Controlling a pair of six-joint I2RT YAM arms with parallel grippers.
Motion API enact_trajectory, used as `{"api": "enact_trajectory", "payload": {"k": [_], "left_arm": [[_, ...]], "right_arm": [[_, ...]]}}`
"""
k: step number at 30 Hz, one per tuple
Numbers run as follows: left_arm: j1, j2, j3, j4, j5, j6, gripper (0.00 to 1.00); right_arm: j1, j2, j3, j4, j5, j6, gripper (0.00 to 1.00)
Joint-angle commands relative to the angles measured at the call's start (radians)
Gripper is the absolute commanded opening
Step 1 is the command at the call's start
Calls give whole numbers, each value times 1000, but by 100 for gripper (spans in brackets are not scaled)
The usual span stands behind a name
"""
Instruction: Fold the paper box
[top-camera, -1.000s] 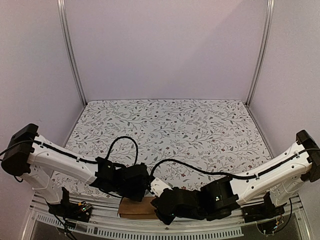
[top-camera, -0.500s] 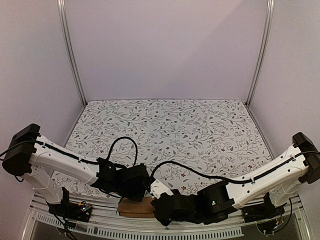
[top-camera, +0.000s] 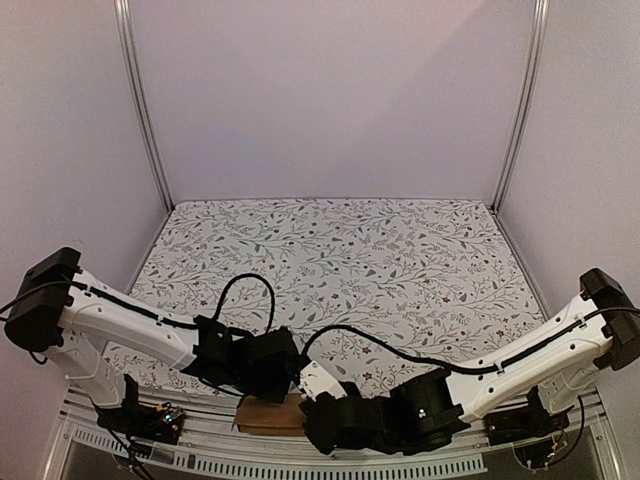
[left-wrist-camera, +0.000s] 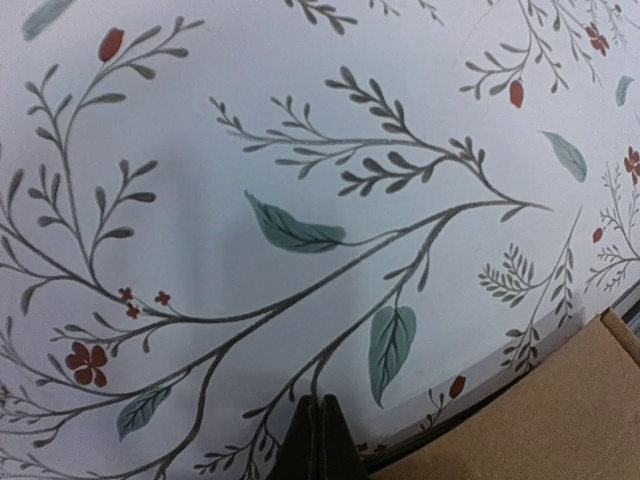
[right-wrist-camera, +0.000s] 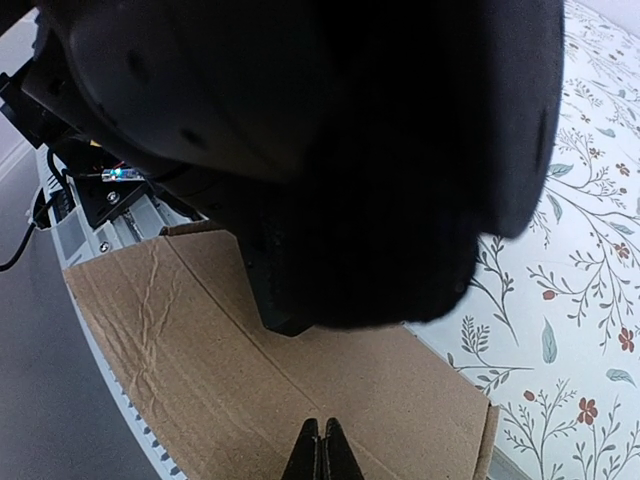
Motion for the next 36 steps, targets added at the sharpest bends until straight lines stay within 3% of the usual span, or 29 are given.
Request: {"api": "enact_trajectory", "payload": {"k": [1, 14, 20, 23, 25, 27, 30, 35, 36], "left_arm": [[-34, 27, 23, 89, 99, -3, 0], [-34, 54, 1, 149, 160, -28, 0], [-34, 68, 3, 162, 169, -31, 0], [-34, 58, 18, 137, 154, -24, 0], [-32, 49, 31, 113, 142, -16, 0], [-32, 42, 36, 96, 136, -11, 0], [-31, 28, 34, 90, 128, -12, 0], [-29, -15, 50, 32, 84, -1, 0], [-28, -32, 57, 10, 71, 3, 1]], "right_arm": [[67, 129, -7, -101, -310, -134, 0], [97, 105, -19, -159, -264, -109, 0], [100, 10, -32, -203, -131, -58, 1], [100, -47, -30, -236, -55, -34, 15], [101, -100, -53, -249, -13, -14, 31], [100, -145, -91, -250, 9, 16, 35], [101, -217, -152, -246, 48, 59, 50], [97, -312, -234, -231, 128, 123, 97], [91, -331, -251, -218, 132, 131, 99]]}}
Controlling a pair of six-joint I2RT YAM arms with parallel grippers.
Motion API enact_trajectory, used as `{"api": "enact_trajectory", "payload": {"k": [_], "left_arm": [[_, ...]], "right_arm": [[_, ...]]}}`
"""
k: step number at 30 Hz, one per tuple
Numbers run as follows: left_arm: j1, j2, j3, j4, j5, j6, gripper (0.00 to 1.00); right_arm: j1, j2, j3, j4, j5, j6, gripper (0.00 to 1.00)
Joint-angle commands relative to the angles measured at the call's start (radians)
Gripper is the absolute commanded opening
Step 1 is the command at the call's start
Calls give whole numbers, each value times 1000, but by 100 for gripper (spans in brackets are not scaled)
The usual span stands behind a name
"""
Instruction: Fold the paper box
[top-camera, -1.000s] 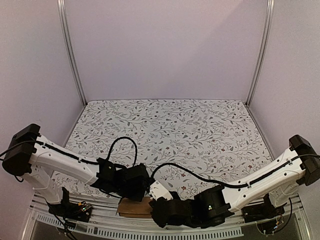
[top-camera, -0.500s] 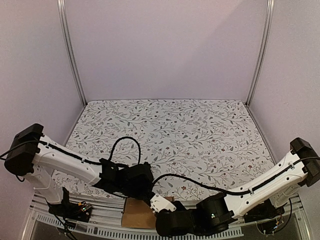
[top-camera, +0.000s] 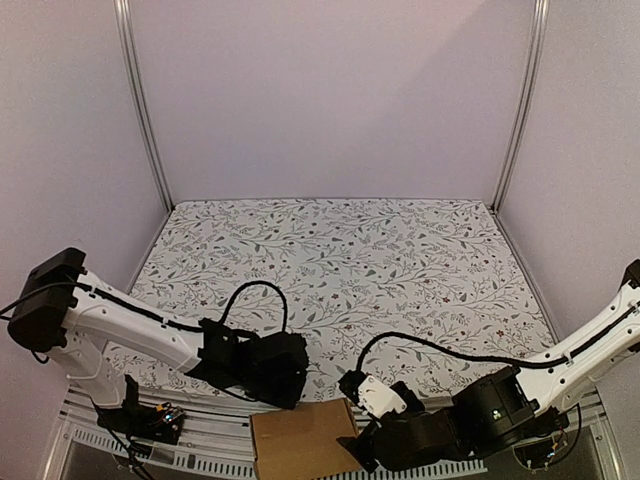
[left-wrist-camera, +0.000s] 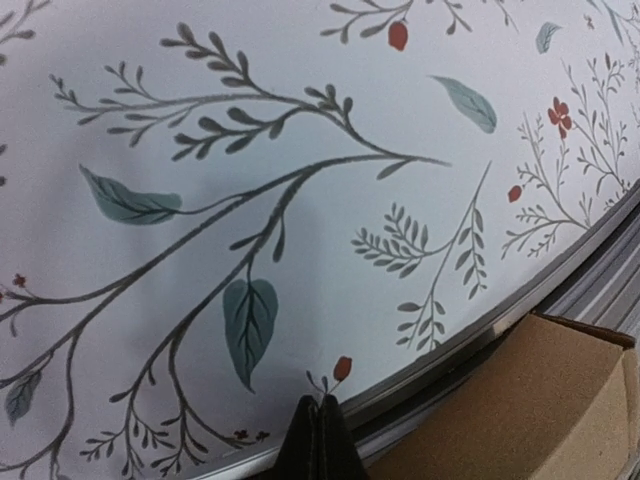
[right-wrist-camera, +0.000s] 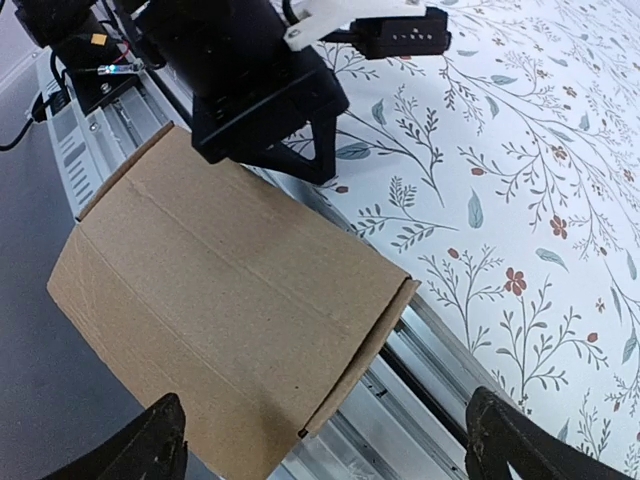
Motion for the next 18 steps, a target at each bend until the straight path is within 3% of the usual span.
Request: {"api": "enact_trajectory", "payload": {"k": [1, 8, 14, 18], "left_arm": [[-4, -76, 44, -104, -53, 25, 4], [25, -266, 40, -273, -124, -3, 49], [49, -486, -98, -261, -20, -80, 73], [82, -636, -246, -113, 131, -160, 83]], "right_arm": [[-18, -66, -76, 13, 80, 75, 99], [-118, -99, -140, 56, -26, 185, 99], [-215, -126, -249, 284, -250, 193, 95], [-277, -101, -283, 393, -427, 208, 91]]}}
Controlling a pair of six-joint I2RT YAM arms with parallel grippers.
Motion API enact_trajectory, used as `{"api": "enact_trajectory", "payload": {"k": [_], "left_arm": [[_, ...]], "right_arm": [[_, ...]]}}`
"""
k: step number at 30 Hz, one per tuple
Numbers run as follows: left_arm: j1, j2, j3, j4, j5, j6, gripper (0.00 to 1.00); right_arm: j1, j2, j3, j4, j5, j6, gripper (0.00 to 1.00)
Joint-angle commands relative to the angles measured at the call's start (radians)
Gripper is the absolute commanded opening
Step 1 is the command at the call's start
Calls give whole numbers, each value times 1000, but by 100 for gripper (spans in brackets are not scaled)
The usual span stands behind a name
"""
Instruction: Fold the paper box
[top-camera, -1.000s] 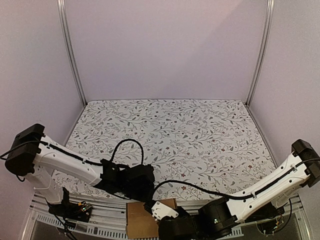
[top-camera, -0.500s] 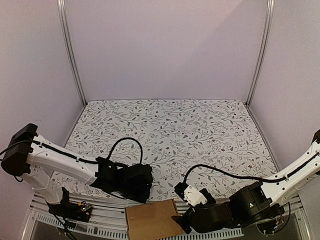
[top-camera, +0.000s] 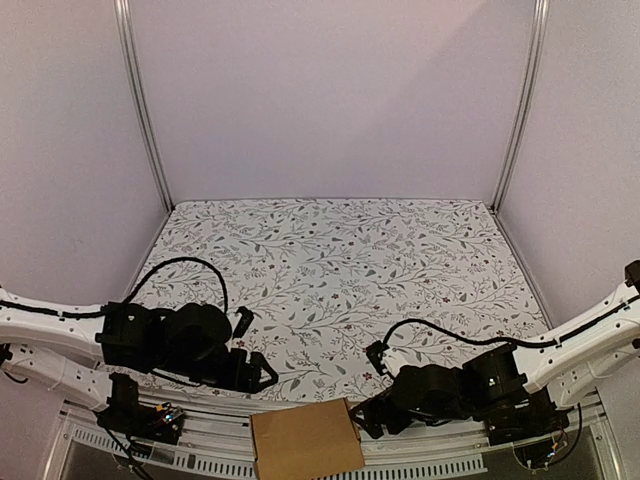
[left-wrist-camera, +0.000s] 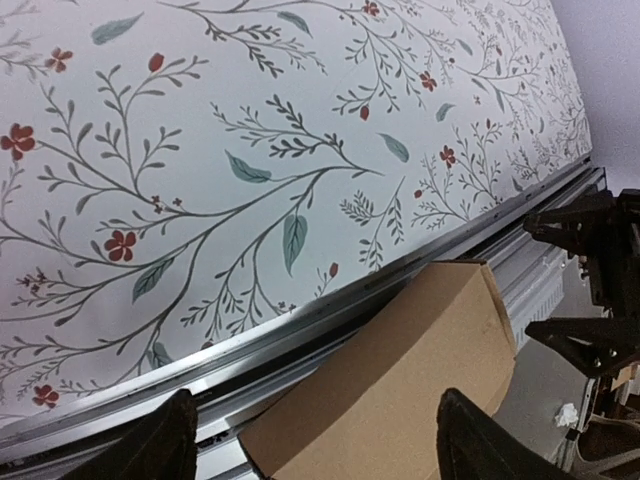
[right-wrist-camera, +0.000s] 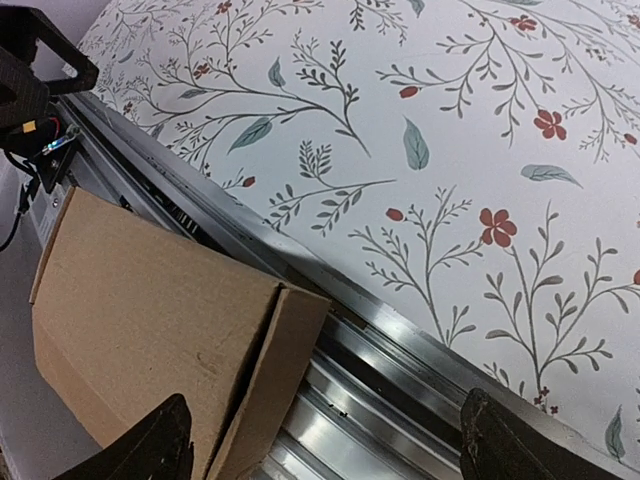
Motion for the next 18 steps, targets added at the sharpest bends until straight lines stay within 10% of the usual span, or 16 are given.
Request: {"api": "enact_trajectory", "payload": {"k": [1, 18], "left_arm": [[45, -133, -162, 118, 170, -115, 86], [85, -214, -405, 354, 316, -238, 91]], "right_arm": [[-57, 21, -27, 175, -233, 32, 89], [-110, 358, -25, 523, -513, 181, 81]]}}
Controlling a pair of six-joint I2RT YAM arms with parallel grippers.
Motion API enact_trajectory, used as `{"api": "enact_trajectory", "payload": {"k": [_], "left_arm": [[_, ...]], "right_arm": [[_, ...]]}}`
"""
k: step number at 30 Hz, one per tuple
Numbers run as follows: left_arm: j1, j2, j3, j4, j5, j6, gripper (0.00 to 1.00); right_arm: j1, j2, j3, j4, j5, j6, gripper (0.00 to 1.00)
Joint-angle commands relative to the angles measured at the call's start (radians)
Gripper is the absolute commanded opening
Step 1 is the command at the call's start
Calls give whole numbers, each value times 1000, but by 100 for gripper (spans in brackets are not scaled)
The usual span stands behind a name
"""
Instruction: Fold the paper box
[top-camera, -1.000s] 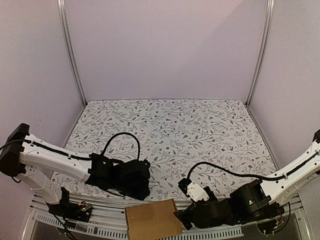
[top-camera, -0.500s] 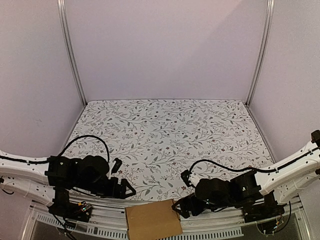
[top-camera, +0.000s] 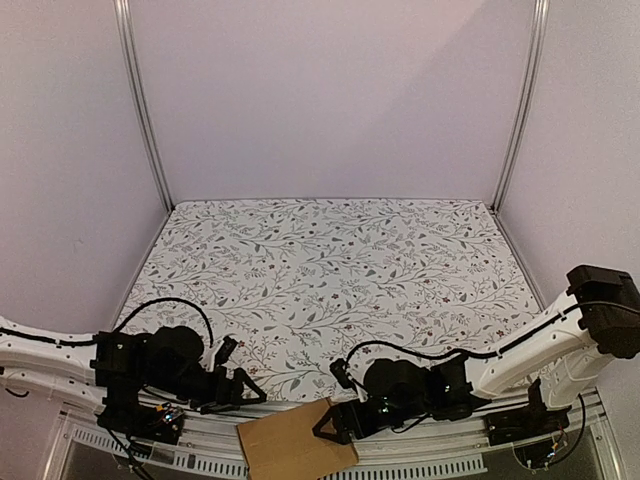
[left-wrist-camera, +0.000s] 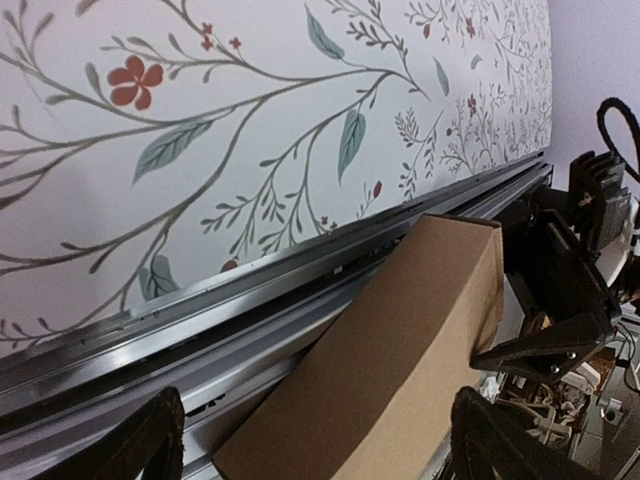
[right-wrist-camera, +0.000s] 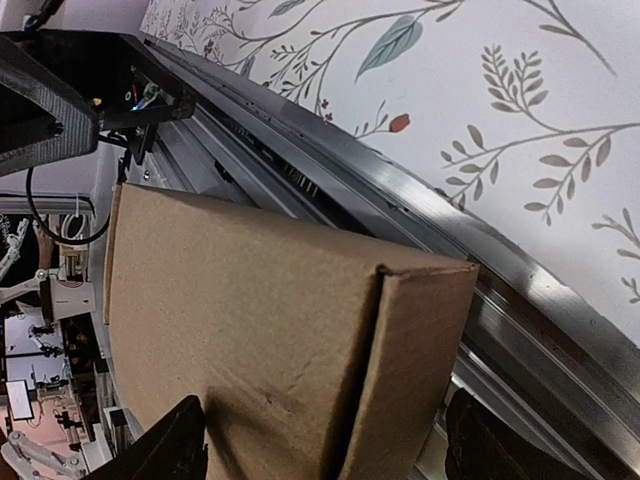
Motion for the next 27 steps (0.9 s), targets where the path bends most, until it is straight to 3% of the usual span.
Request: {"api": "enact_trajectory", "payload": {"k": [1, 4, 6, 15, 18, 23, 27], "left_arm": [[17, 64, -29, 104, 60, -10, 90], [17, 98, -21, 105, 64, 7, 90], [17, 108, -19, 105, 58, 11, 90], [22, 87, 21, 19, 26, 45, 89], [32, 55, 63, -74, -17, 69, 90], [68, 4, 142, -210, -79, 125, 90], [102, 12, 186, -215, -49, 159, 90]], "right_arm": [[-7, 78, -6, 49, -47, 35, 81], [-20, 110, -12, 87, -59, 41, 79], [-30, 123, -18, 108, -64, 42, 73], [-62, 94, -61, 155, -42, 25, 22], [-70, 50, -86, 153, -8, 19, 13], [-97, -49, -129, 142, 44, 12, 11], [-117, -115, -131, 94, 78, -9, 11]]}}
